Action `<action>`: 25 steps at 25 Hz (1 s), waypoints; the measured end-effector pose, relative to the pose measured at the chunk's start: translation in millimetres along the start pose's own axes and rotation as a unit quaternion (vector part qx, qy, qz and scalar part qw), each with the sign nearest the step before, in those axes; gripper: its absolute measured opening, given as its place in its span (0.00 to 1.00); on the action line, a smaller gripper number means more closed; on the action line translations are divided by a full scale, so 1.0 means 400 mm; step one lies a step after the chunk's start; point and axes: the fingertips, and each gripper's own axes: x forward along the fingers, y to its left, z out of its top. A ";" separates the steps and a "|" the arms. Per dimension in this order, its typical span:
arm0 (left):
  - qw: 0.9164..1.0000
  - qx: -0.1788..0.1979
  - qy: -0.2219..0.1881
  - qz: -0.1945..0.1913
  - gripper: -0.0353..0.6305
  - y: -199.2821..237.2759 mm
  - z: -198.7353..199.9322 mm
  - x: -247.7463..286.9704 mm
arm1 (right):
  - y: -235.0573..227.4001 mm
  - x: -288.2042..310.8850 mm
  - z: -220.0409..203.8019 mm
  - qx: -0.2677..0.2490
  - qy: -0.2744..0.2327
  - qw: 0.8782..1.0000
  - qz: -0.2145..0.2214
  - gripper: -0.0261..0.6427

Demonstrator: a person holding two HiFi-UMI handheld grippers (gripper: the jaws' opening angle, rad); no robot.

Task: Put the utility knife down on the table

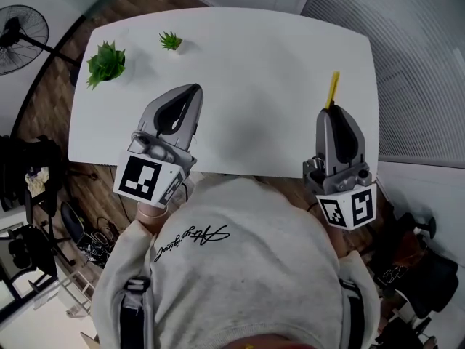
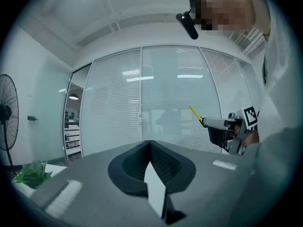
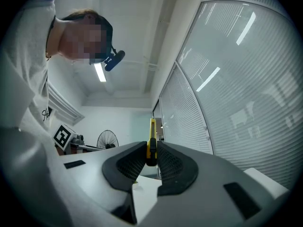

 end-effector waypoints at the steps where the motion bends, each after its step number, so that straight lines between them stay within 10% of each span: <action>1: 1.000 0.000 0.000 0.000 0.03 0.000 0.001 0.008 | -0.006 0.002 0.001 0.000 0.000 1.000 0.000 0.14; 25: 0.999 -0.016 0.001 0.043 0.03 -0.045 -0.006 0.053 | -0.089 0.020 -0.022 -0.002 0.033 0.999 0.044 0.14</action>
